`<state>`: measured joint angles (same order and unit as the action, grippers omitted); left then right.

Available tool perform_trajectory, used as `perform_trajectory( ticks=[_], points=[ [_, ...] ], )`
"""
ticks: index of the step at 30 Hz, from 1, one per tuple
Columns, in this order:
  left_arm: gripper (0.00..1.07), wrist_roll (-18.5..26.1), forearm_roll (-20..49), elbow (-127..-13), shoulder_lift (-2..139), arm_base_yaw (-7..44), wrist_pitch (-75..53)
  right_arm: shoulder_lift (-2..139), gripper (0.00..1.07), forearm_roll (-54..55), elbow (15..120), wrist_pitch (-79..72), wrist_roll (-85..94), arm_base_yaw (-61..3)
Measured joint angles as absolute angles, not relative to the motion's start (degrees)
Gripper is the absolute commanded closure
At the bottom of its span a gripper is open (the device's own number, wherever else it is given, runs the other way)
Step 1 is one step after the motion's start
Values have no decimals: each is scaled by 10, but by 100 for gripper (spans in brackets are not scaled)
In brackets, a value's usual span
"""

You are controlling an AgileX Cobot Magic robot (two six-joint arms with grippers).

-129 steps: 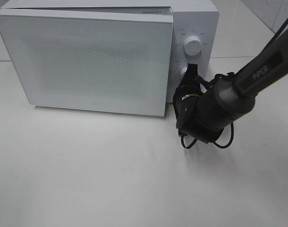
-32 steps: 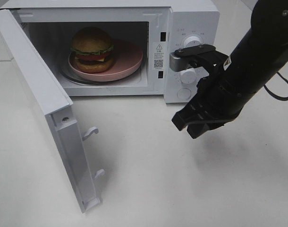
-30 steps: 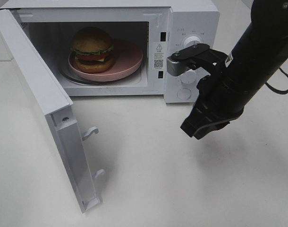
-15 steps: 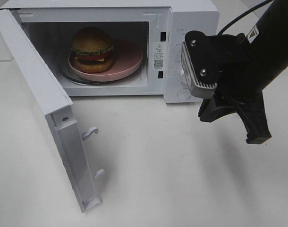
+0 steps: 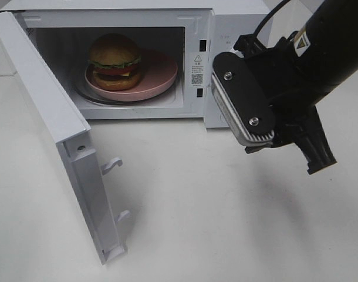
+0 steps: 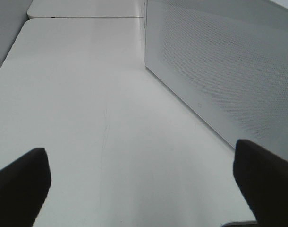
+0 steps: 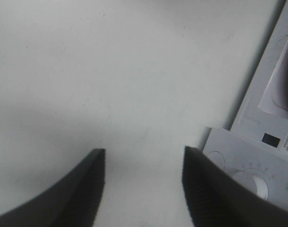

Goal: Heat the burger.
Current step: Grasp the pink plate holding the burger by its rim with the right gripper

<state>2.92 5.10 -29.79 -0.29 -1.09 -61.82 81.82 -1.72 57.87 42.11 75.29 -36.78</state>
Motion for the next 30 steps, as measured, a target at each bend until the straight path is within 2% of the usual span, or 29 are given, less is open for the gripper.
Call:
perform_trajectory(
  ticks=[1,6,17,30],
  points=[
    [9,29,51,-298,-3,-11,-618,818,20,-19,580,416,736,-371],
    [9,29,51,-298,-3,-11,-618,818,9,-26,594,414,707,-374],
    [9,29,51,-298,-3,-11,-618,878,12,-80,655,416,664,-389],
    [9,29,51,-298,-3,-11,-618,966,15,-87,737,386,649,-401]
  ],
)
